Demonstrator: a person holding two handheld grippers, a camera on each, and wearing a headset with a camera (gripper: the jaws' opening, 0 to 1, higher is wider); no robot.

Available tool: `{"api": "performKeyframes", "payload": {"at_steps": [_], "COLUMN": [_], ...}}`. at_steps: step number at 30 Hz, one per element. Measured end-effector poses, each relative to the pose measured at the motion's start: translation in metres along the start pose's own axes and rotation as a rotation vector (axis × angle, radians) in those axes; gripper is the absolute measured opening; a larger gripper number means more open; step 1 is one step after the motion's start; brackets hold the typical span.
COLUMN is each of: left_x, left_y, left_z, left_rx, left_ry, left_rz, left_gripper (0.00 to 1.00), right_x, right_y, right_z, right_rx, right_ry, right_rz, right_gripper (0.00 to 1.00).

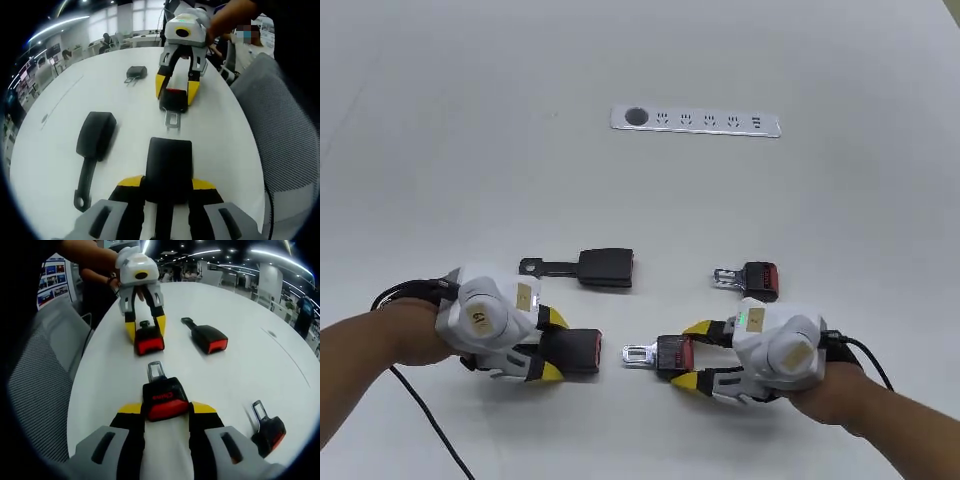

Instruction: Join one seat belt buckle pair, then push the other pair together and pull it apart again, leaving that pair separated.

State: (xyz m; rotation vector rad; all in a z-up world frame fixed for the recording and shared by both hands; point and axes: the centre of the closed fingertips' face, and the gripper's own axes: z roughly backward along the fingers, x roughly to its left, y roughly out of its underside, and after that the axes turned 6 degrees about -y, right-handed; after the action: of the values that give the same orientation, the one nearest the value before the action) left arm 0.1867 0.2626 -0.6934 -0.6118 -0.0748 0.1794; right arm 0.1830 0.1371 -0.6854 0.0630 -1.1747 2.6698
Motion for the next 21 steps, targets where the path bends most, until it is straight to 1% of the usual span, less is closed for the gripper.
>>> {"api": "performKeyframes", "payload": {"at_steps": [1,2,4,5,7,14,17,19,20,21], "left_x": [0.0,0.0,0.0,0.0,0.0,-0.001,-0.001,-0.002,-0.001,-0.003], "left_y": [0.0,0.0,0.0,0.0,0.0,0.0,-0.001,-0.003,-0.001,-0.001], "left_z": [0.0,0.0,0.0,0.0,0.0,0.0,0.0,-0.001,-0.001,-0.001], "left_rx": [0.0,0.001,0.0,-0.001,-0.001,-0.001,-0.004,-0.008,0.011,0.006], "left_ry": [0.0,0.0,-0.001,-0.001,-0.001,0.0,0.002,0.003,0.0,0.004], "left_rz": [0.0,-0.002,-0.003,-0.004,-0.006,-0.003,0.004,0.007,-0.034,-0.019], "left_gripper": [0.34,0.34,0.34,0.34,0.34,0.34,0.34,0.34,0.34,0.34], "right_x": [0.001,-0.002,-0.003,-0.002,-0.005,-0.003,0.0,0.005,0.001,0.001], "right_y": [-0.003,-0.002,-0.003,-0.006,-0.008,-0.015,-0.019,-0.025,-0.023,-0.023], "right_z": [-0.003,-0.003,-0.005,-0.007,-0.012,-0.022,-0.027,-0.03,-0.03,-0.03], "right_rx": [-0.006,-0.009,-0.013,-0.016,-0.02,-0.035,-0.037,-0.036,-0.021,-0.023], "right_ry": [-0.001,-0.002,-0.001,-0.003,-0.005,-0.02,-0.026,-0.027,-0.018,-0.02], "right_rz": [-0.001,-0.004,-0.004,-0.004,-0.004,-0.008,-0.003,-0.001,0.026,0.024], "right_gripper": [0.33,0.33,0.33,0.33,0.33,0.33,0.33,0.33,0.33,0.33]}}
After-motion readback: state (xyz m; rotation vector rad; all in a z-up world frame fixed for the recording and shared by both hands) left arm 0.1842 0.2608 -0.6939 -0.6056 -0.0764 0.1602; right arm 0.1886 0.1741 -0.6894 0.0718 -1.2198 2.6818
